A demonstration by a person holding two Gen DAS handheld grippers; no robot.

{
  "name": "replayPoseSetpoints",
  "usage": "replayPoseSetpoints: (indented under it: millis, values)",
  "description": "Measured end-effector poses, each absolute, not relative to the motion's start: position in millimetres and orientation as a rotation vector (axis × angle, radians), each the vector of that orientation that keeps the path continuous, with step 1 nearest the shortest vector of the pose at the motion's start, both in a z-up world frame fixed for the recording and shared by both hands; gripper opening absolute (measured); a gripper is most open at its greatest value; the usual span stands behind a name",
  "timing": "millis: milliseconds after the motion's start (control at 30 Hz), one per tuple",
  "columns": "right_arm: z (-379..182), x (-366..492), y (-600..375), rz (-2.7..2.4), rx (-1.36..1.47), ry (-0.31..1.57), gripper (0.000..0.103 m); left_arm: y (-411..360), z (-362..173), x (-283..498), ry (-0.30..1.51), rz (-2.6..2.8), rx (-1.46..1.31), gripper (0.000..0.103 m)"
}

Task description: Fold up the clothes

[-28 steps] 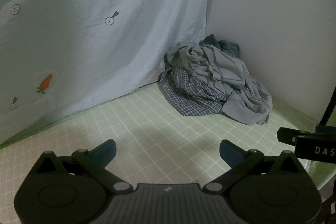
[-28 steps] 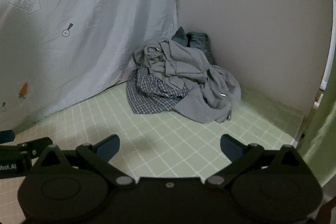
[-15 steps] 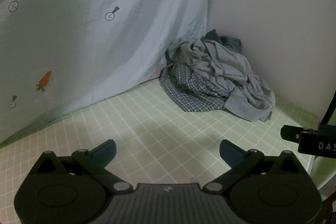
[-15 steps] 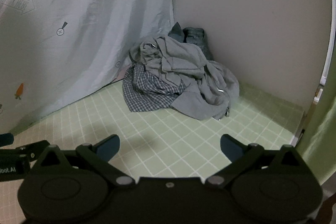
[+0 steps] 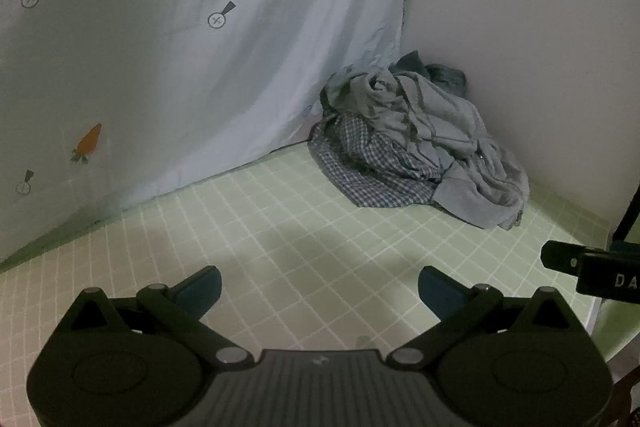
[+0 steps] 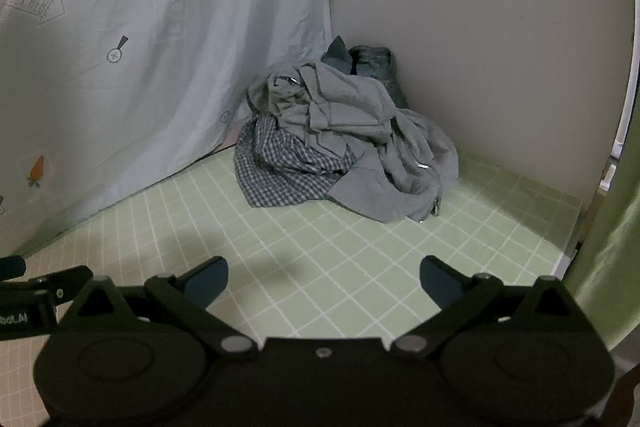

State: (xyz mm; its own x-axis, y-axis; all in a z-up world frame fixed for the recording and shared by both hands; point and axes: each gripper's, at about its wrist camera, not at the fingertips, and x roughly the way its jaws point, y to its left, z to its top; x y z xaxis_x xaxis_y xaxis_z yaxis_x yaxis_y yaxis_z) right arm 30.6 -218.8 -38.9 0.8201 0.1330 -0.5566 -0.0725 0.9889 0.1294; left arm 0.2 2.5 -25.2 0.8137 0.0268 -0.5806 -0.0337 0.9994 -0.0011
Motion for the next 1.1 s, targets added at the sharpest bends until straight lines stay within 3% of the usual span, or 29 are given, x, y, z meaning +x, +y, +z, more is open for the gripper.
replayPoseSetpoints:
  millis: [1100]
  values:
    - [-32.4, 28.6, -219.7, 0.105, 0.112, 0.612, 0.103, 5.8, -18.1, 2.5, 0.643, 0.054, -0.033, 0.103]
